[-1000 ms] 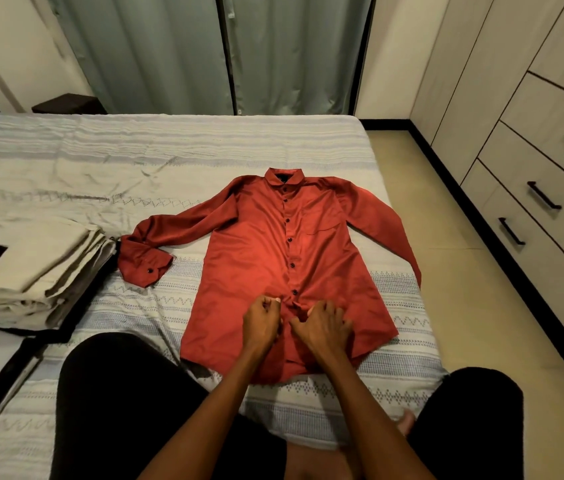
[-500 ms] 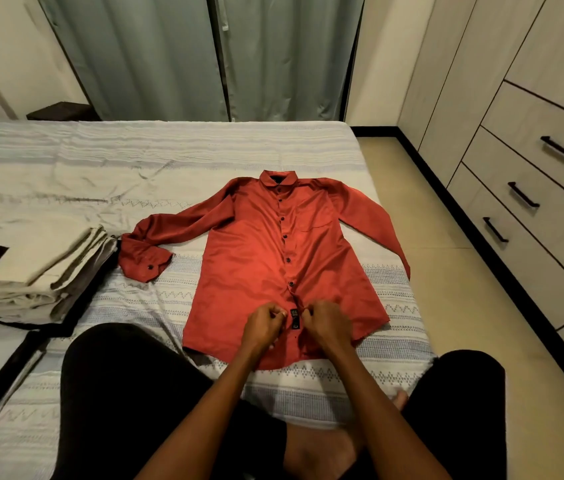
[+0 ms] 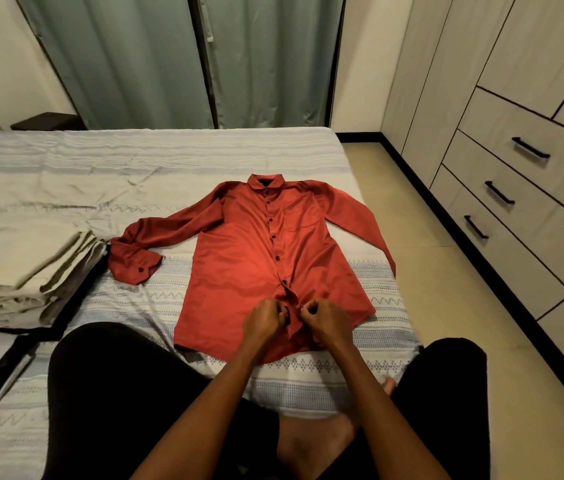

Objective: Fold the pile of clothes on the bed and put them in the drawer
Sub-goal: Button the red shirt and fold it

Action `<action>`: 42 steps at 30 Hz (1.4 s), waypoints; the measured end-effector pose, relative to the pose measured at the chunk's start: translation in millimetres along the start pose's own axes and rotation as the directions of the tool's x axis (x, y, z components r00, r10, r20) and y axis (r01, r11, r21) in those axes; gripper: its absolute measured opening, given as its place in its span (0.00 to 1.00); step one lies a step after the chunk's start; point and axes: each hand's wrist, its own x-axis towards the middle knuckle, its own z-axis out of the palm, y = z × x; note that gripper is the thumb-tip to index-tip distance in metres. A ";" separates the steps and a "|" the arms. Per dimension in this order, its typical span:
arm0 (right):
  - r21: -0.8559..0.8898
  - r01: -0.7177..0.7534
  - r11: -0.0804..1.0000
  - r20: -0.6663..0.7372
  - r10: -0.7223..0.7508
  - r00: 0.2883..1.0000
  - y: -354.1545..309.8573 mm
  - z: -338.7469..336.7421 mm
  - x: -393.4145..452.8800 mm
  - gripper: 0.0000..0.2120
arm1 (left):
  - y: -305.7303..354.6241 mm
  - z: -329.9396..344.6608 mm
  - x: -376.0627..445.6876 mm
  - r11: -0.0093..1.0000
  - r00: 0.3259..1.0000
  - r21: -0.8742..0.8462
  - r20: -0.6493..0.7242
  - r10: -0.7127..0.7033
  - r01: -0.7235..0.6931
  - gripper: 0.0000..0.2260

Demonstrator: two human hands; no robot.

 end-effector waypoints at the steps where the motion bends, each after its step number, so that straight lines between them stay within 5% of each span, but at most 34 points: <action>1: -0.007 0.024 1.000 -0.005 -0.024 1.000 -3.6 -0.1 -0.1 0.08 | -0.3 -2.9 1.6 0.998 1.000 -0.062 0.024 -0.018 0.020 0.08; 12: -0.001 0.140 0.990 -0.063 -0.140 0.988 -10.2 25.2 -2.8 0.08 | -3.0 -16.0 -3.7 0.830 0.972 -0.522 0.211 -0.100 0.199 0.09; 31: 0.260 0.151 0.954 0.040 -0.167 0.985 15.2 39.8 7.3 0.02 | -5.5 -16.8 -6.4 0.625 0.941 -0.711 0.309 -0.135 0.323 0.04; 38: 0.343 0.190 0.920 0.028 -0.212 0.977 19.0 50.2 8.1 0.07 | -4.9 -9.4 -9.6 0.584 0.963 -0.768 0.243 -0.114 0.263 0.03; 42: 0.339 0.195 0.920 0.055 -0.226 0.973 22.3 48.5 10.7 0.06 | -6.8 -4.1 -11.6 0.588 0.972 -0.775 0.198 -0.123 0.232 0.11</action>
